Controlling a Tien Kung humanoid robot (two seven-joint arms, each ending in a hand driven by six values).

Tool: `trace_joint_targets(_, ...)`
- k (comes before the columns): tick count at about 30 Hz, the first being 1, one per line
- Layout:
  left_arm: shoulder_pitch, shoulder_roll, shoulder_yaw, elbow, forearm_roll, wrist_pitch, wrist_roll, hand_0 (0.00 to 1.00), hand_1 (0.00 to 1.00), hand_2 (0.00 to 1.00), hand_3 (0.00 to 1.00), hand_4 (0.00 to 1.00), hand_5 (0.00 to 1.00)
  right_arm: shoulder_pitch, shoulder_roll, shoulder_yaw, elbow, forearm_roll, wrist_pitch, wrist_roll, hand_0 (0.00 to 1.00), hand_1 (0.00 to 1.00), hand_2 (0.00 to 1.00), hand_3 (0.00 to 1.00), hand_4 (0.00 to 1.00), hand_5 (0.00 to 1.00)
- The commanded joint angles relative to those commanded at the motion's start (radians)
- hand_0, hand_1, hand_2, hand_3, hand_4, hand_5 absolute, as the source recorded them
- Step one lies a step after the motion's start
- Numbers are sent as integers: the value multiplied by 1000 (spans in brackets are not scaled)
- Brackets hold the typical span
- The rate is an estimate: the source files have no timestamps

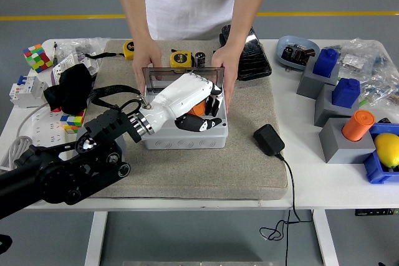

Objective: Fetch the battery,place it into the box,close the lid of the box

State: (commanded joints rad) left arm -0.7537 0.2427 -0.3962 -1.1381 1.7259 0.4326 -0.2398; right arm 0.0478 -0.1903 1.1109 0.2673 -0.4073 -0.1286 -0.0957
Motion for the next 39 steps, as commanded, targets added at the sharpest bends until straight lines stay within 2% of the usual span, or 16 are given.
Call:
trace_joint_targets(10, -52, -65, 45, 127, -11, 0, 19, 21, 53, 238, 288, 723, 2, 1, 0, -9, 0, 5, -1, -1, 639, 648, 647, 530, 942, 364)
trace_joint_targets(14, -64, -79, 51, 158, -17, -2, 23, 21, 53, 238, 288, 723, 2, 0, 1, -9, 1, 5, -2, -1, 639, 648, 647, 530, 942, 364)
trace_joint_targets(15, -66, -81, 52, 162, -19, -3, 23, 30, 68, 245, 309, 783, 2, 0, 1, -10, 1, 5, -3, -1, 639, 647, 647, 531, 942, 367)
trace_joint_targets(20, -68, -86, 47, 175, -35, 0, 11, 30, 68, 245, 309, 783, 2, 0, 1, -14, 1, 6, -3, -1, 639, 647, 647, 531, 942, 367)
trace_joint_targets(21, -69, -87, 48, 179, -40, 3, 6, 88, 184, 291, 432, 928, 2, 1, 1, -15, 2, 6, -3, -1, 640, 646, 649, 532, 943, 369)
trace_joint_targets(26, -70, -88, 52, 193, -55, 10, -6, 88, 184, 291, 432, 928, 2, 5, 2, -12, 3, 5, -4, 0, 640, 646, 649, 532, 943, 369)
trace_joint_targets(27, -68, -89, 50, 194, -61, 11, -10, 178, 357, 365, 480, 951, 2, 6, 2, -12, 3, 6, -4, 0, 642, 647, 649, 531, 942, 370)
trace_joint_targets(32, -61, -93, 45, 200, -75, 34, -18, 178, 357, 365, 480, 951, 2, 5, 1, -13, 1, 9, -3, -1, 642, 647, 649, 531, 942, 370)
trace_joint_targets(33, -60, -93, 45, 201, -75, 34, -18, 264, 451, 438, 527, 976, 2, 5, 1, -13, 1, 9, -3, -1, 640, 647, 650, 530, 944, 372)
trace_joint_targets(39, -60, -91, 46, 209, -78, 35, -23, 262, 460, 443, 530, 986, 2, 6, 1, -15, 3, 8, -3, 0, 640, 647, 650, 531, 944, 371)
